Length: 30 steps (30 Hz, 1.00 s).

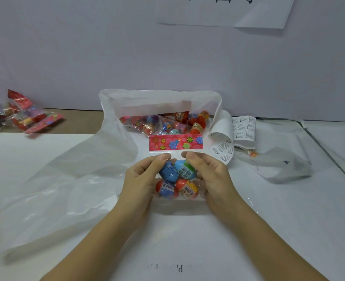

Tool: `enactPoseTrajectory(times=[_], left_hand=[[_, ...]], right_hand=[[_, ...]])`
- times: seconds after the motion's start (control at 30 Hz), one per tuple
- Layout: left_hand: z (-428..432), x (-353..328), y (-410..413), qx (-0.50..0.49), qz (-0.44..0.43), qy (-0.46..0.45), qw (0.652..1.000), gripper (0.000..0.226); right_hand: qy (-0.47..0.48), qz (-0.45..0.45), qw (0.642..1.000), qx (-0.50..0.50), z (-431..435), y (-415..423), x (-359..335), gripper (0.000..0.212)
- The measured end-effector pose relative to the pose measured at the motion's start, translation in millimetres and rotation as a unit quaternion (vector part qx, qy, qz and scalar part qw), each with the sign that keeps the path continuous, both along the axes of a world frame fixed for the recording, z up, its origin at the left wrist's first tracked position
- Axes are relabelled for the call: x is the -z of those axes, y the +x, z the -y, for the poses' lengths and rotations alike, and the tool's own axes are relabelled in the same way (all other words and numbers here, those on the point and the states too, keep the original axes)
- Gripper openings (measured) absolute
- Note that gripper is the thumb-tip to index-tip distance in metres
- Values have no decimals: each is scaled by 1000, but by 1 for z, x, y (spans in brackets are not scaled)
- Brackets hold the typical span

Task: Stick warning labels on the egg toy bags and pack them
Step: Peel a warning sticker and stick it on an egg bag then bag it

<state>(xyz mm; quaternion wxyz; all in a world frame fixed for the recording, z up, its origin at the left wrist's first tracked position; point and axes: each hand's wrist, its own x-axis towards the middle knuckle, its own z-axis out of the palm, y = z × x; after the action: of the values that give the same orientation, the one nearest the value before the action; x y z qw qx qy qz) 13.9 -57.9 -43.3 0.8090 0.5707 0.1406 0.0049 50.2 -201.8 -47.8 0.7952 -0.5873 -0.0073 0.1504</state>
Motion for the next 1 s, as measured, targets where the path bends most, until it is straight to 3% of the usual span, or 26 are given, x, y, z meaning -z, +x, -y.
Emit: enactPoseTrajectory(times=[0.37, 0.47, 0.6, 0.67, 0.77, 0.83, 0.87, 1.0], left_hand=[[2, -2, -1, -9, -10, -17, 1000, 32], [-2, -4, -2, -42, 10, -40, 998, 35], [-3, -5, -7, -38, 82, 24, 996, 43], [3, -6, -11, 52, 76, -15, 996, 45], [3, -5, -11, 78, 46, -106, 990, 57], [-2, -6, -7, 37, 25, -103, 994, 66], [-4, -7, -4, 24, 20, -98, 995, 65], [-8, -10, 0, 25, -10, -157, 987, 52]], right_hand=[[-48, 15, 998, 28, 5, 2, -2, 25], [-42, 18, 993, 105, 9, 6, -3, 16], [-190, 192, 939, 214, 14, 4, -5, 11], [-188, 258, 937, 143, 6, -8, -4, 6], [-225, 334, 914, -46, -4, -21, 1, 41], [-208, 352, 908, -90, -4, -21, 1, 42], [-170, 337, 922, -82, -3, -21, -1, 38], [-36, 220, 972, 76, -1, -14, -3, 23]])
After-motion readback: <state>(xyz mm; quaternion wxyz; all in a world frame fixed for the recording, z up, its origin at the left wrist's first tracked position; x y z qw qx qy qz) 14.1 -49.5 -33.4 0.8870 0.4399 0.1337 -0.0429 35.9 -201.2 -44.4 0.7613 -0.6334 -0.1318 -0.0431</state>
